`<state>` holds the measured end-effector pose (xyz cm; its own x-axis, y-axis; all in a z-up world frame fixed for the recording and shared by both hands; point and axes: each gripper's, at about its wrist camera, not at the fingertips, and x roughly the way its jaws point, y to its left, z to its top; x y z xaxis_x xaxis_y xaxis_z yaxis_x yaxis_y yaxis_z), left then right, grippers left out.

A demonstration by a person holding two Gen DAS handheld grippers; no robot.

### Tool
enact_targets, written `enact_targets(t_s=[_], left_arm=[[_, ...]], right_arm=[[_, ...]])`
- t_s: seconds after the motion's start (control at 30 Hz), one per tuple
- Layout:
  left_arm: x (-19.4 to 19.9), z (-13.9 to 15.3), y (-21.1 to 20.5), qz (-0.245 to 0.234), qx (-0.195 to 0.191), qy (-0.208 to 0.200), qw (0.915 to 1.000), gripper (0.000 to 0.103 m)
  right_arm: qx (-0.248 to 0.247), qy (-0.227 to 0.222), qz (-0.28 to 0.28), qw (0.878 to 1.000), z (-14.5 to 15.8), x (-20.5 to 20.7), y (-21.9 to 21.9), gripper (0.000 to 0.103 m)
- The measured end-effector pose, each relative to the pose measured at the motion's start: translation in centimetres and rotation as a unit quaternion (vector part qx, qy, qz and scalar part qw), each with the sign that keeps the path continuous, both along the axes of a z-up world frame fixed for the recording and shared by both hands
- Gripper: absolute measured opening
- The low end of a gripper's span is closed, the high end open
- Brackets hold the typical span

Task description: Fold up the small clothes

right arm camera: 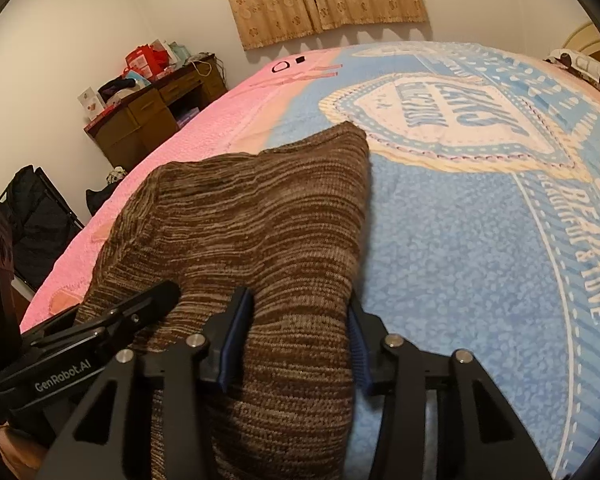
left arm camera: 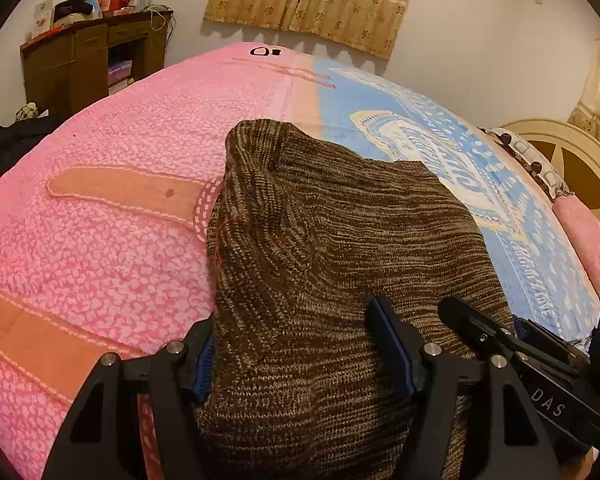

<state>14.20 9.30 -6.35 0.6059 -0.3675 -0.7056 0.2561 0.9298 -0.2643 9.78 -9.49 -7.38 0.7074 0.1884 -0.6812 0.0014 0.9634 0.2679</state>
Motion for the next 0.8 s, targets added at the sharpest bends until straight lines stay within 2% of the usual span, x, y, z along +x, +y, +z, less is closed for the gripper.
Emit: enact_targets(t_s=[0.17, 0.33, 0.53, 0.8], left_arm=[[0.0, -0.1, 0.7, 0.007, -0.007, -0.001, 1.0, 0.058], [-0.3, 0.0, 0.8, 0.012, -0.003, -0.005, 0.9999, 0.05], [-0.6, 0.2, 0.6, 0.013, 0.01, -0.013, 0.9998, 0.045], [-0.7, 0.3, -0.3, 0.016, 0.028, -0.019, 0.9993, 0.046]], right_arm=[[-0.016, -0.002, -0.002, 1.0, 0.1, 0.1, 0.3, 0.046], [-0.053, -0.005, -0.006, 0.999, 0.2, 0.1, 1.1, 0.045], [-0.069, -0.009, -0.009, 0.998, 0.2, 0.1, 1.3, 0.044], [-0.11, -0.015, -0.011, 0.994, 0.4, 0.1, 2.2, 0.042]])
